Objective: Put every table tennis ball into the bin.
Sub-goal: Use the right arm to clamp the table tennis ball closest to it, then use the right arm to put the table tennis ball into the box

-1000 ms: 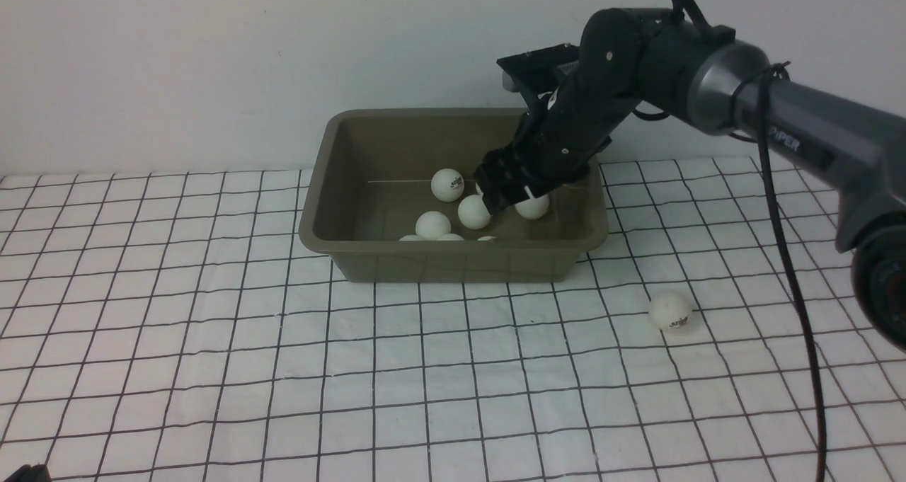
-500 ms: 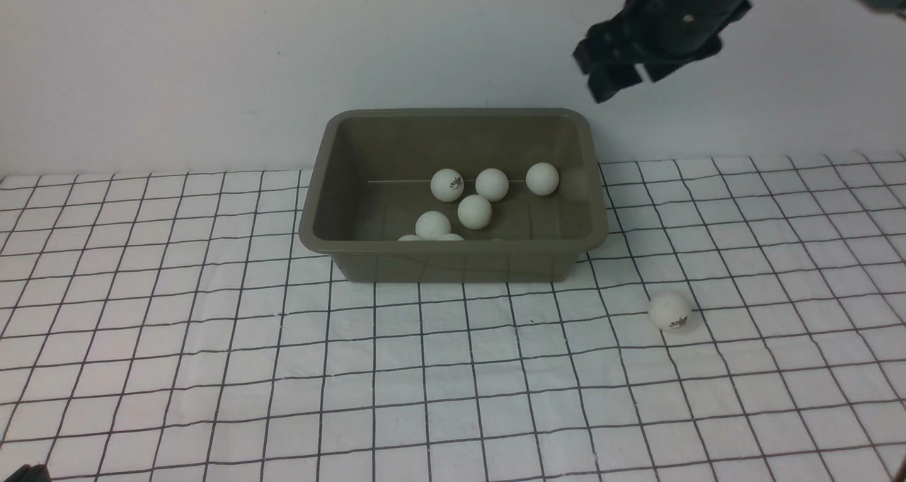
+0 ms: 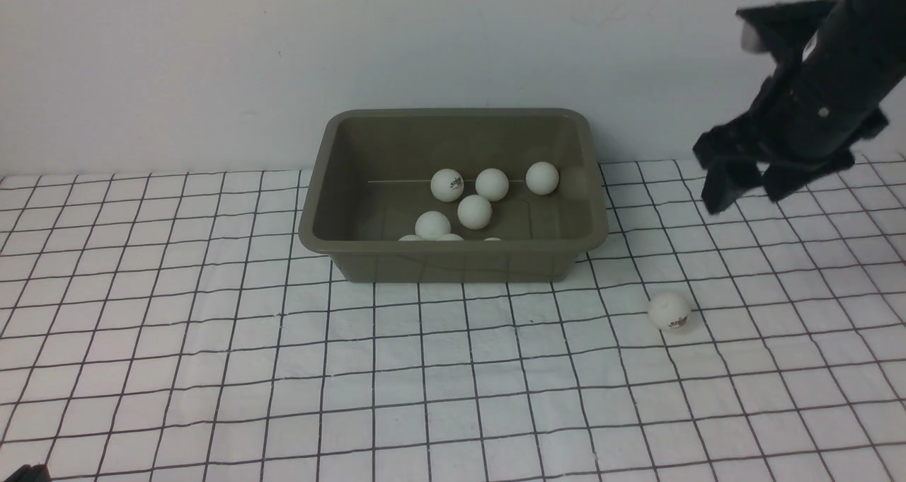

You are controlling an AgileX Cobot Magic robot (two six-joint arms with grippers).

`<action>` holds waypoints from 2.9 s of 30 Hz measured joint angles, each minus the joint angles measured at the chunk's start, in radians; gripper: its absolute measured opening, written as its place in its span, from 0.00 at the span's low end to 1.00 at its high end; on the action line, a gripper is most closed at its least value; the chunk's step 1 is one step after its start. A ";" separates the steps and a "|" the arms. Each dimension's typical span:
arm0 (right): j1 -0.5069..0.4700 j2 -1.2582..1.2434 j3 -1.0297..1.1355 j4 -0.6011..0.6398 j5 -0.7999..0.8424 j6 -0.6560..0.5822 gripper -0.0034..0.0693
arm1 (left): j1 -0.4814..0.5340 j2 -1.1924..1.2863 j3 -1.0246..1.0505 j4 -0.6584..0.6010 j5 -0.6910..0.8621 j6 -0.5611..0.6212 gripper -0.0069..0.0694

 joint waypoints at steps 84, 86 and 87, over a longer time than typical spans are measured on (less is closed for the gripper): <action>0.219 0.448 -0.469 0.109 -0.254 -0.106 0.54 | 0.000 0.000 0.000 0.000 0.000 0.000 0.09; 0.219 0.469 -0.469 0.109 -0.251 -0.108 0.54 | 0.000 0.000 0.000 0.000 0.000 0.000 0.09; 0.219 0.481 -0.469 0.109 -0.245 -0.110 0.54 | 0.000 0.000 0.000 0.000 0.000 0.000 0.09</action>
